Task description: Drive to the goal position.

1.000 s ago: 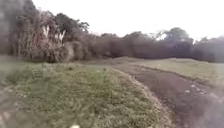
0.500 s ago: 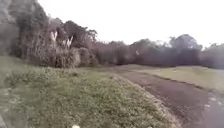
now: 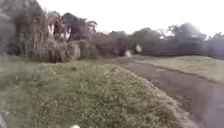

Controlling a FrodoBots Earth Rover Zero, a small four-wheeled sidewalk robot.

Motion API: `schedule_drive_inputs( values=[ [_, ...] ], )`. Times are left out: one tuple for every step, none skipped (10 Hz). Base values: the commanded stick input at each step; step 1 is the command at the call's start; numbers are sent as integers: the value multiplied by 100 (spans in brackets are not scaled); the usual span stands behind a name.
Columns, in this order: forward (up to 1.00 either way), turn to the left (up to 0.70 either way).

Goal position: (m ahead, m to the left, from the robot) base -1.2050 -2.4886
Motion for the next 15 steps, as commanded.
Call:
schedule_drive_inputs(
  values=[
    [70,-16],
    [70,-29],
    [70,-29],
    [70,-29],
    [70,-27],
    [70,-22],
    [70,-12],
    [70,0],
    [70,0],
    [70,0],
    [70,0],
    [70,0],
    [70,0],
    [70,0],
    [70,0]
  ],
)
